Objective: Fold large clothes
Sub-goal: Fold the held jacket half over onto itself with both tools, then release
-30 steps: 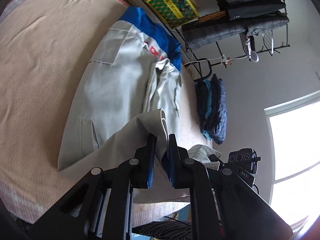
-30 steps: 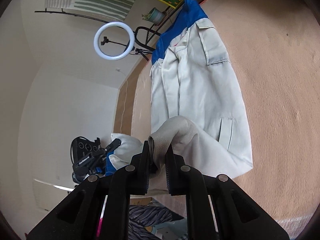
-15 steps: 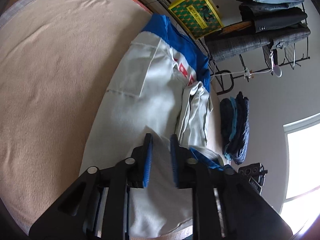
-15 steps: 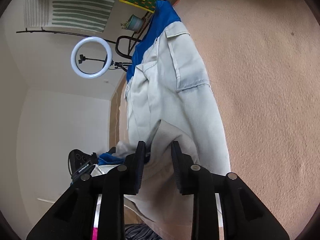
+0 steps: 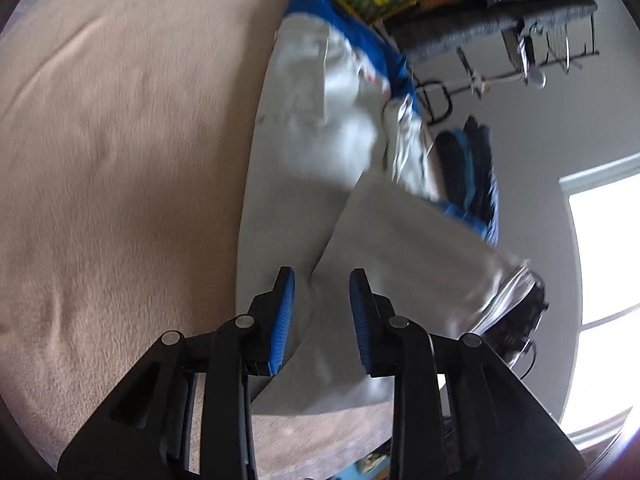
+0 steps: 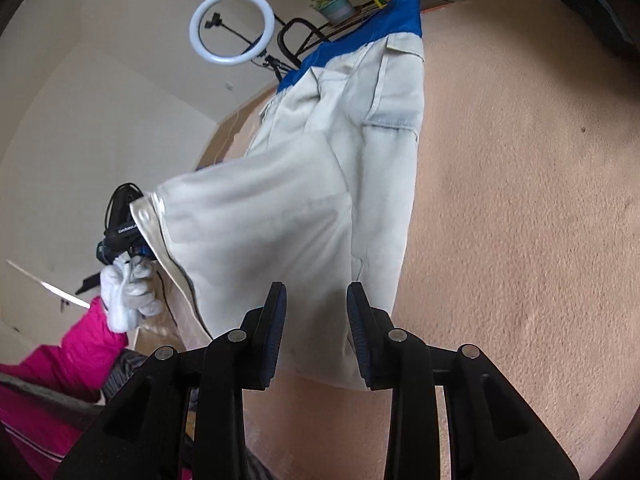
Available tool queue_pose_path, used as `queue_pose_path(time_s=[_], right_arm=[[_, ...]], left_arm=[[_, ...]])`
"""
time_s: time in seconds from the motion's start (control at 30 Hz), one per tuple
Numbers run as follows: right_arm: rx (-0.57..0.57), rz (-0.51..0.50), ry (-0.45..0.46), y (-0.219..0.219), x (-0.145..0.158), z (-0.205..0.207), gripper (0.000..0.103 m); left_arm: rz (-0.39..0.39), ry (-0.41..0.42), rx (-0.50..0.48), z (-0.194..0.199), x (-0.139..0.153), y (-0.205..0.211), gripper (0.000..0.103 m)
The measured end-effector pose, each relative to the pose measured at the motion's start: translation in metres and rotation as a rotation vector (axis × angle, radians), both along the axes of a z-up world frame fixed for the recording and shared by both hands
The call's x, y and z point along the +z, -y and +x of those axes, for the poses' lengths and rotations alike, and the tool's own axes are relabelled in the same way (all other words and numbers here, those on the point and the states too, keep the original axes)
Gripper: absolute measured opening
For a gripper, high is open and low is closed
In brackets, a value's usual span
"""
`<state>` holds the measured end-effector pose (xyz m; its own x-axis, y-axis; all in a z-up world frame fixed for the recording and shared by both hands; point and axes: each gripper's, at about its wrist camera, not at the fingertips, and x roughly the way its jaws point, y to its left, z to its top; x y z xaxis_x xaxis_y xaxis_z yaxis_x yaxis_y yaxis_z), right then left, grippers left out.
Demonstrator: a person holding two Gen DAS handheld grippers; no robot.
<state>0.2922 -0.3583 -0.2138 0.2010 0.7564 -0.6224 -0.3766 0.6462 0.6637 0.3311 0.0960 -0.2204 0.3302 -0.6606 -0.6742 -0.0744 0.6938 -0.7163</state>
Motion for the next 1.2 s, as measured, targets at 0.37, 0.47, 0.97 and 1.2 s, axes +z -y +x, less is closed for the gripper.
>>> queue_pose_path(time_s=[0.37,0.47,0.97,1.2], right_arm=[[0.034,-0.03,0.006,-0.009,-0.008,0.0,0.035],[0.05,-0.058,0.016,-0.019,-0.011,-0.001,0.035],[0.052,-0.016,-0.004,-0.041,-0.017,0.0,0.013],[-0.056,0.079,0.001,-0.029,0.008,-0.021,0.006]], left_arm=[[-0.043,-0.011,-0.068,-0.01,-0.014,0.003,0.027],[-0.051,-0.006,-0.065,-0.013,-0.012,0.005,0.029],[0.056,0.062,-0.096,-0.025,0.009,0.022,0.001],[0.202,0.166,0.052,-0.052,0.042,0.018,0.0]])
